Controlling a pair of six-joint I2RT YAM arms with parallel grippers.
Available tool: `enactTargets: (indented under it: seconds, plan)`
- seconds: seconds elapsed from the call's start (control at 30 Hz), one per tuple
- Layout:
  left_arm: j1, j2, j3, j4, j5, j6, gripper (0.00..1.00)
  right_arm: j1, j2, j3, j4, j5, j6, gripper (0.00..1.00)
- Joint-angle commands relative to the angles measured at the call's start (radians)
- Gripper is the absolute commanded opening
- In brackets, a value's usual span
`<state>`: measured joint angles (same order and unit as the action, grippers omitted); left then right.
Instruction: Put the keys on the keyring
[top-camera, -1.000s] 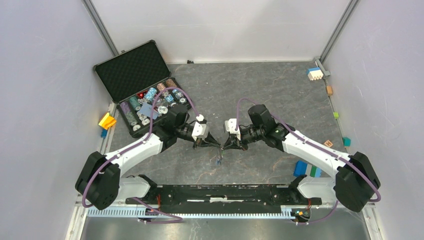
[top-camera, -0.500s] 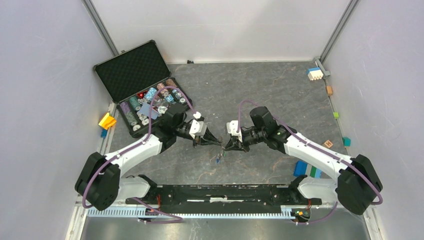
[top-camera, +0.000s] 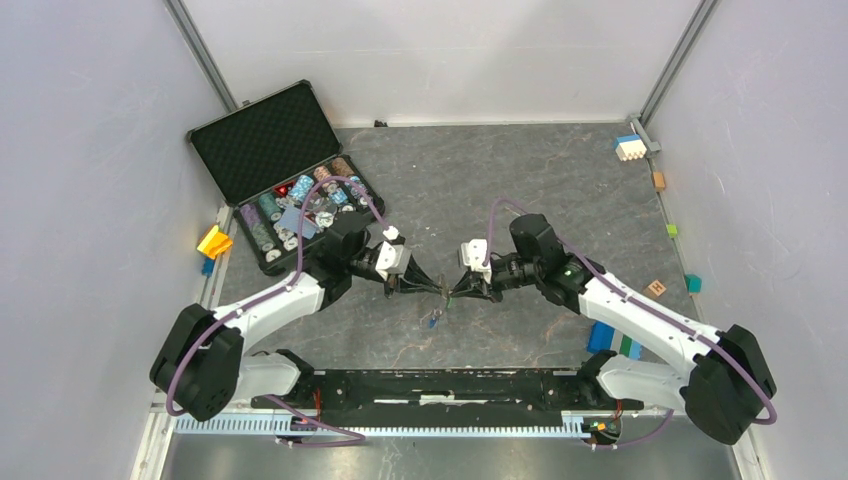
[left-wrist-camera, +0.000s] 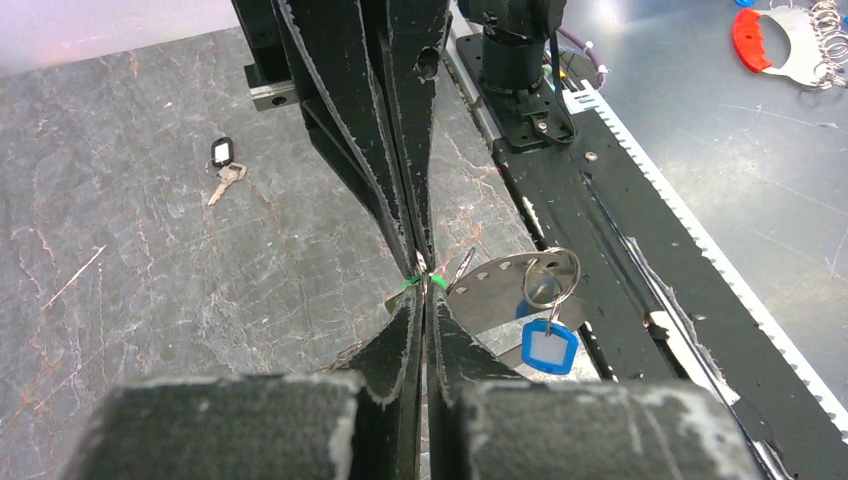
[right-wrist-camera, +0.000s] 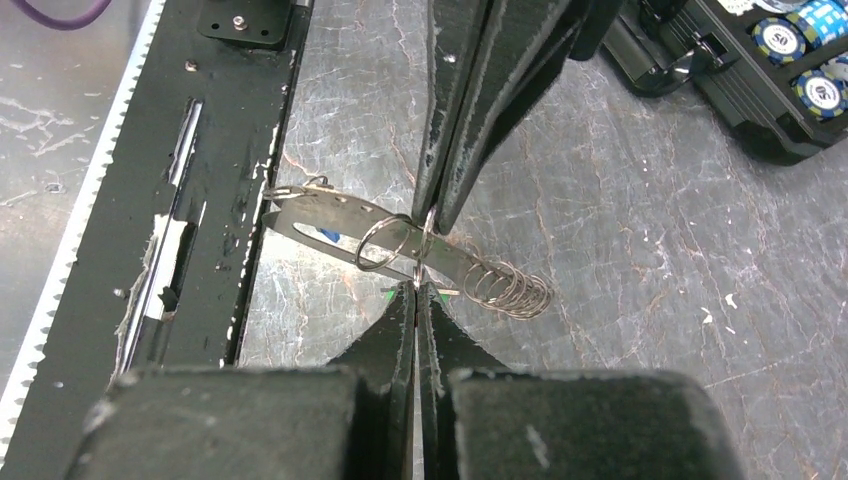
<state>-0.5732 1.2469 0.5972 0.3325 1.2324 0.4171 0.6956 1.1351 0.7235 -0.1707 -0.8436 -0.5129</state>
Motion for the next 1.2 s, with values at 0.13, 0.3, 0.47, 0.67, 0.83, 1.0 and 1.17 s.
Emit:
enactTargets:
  seconds: [0.13,0.3,0.47,0.67,0.83,1.0,1.17]
  plan:
    - [0.005,-0.018,-0.037,0.281,-0.042,-0.198,0.02,-0.074,-0.038,-0.042,0.186,-0.059,0.174,0.00]
    - [0.004,-0.032,-0.081,0.425,-0.118,-0.298,0.02,-0.141,-0.050,-0.075,0.338,-0.120,0.312,0.00]
    - [0.004,-0.051,-0.120,0.507,-0.186,-0.346,0.02,-0.178,-0.054,-0.097,0.436,-0.190,0.394,0.00]
    - [0.003,-0.046,-0.140,0.600,-0.304,-0.447,0.02,-0.200,-0.058,-0.146,0.553,-0.232,0.488,0.00]
    - [0.004,-0.034,-0.151,0.643,-0.348,-0.487,0.02,-0.212,-0.049,-0.165,0.678,-0.261,0.618,0.00]
    - [0.004,-0.028,-0.153,0.652,-0.301,-0.478,0.02,-0.211,-0.031,-0.151,0.697,-0.247,0.640,0.00]
    - [0.004,-0.035,-0.167,0.659,-0.260,-0.454,0.02,-0.211,-0.011,-0.138,0.689,-0.235,0.635,0.00]
